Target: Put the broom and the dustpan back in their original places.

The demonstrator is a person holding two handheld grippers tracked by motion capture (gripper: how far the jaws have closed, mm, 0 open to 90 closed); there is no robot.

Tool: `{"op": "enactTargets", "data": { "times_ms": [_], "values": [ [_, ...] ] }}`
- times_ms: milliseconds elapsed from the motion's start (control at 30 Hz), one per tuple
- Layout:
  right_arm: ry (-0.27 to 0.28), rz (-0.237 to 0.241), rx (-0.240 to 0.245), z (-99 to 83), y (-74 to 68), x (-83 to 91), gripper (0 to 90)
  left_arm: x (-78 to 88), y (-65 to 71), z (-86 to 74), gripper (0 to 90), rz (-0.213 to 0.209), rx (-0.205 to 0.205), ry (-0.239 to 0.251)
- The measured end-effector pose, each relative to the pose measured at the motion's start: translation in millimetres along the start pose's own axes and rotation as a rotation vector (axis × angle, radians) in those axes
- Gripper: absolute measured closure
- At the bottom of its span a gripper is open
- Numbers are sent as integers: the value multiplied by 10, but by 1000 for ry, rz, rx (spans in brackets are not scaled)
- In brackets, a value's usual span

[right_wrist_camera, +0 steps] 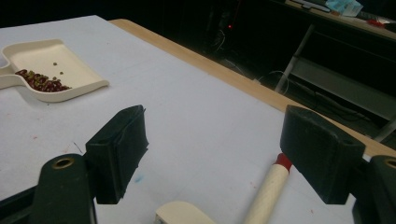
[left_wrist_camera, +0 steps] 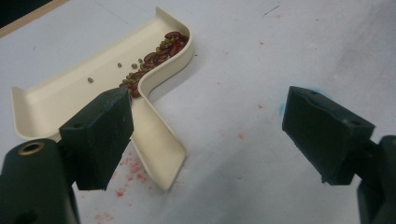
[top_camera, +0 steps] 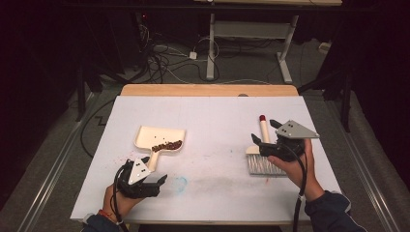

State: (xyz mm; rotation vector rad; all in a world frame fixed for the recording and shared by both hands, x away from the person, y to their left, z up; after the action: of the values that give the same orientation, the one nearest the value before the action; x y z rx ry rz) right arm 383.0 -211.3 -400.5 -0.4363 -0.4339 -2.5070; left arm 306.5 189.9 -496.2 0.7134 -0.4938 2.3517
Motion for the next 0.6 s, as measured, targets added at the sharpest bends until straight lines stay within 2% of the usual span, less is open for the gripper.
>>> {"op": "enactTargets", "data": {
  "times_ms": [600],
  "values": [
    [-9, 5, 25, -100, -36, 168, 231, -7, 19, 5, 161, -7, -8, -7]
  ]
}}
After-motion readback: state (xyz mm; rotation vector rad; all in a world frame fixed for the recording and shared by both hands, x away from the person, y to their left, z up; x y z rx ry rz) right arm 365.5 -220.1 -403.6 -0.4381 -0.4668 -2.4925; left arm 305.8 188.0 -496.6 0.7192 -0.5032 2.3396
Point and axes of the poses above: each handheld gripper's, and its own axes: x roughly backward along the jaws, z roughly out of its top, y roughly to its right, the point moved 3 cm from there along -x, roughly forward along the jaws, and after that the axes turned 1 degree about -x, right-handed, at the moved point
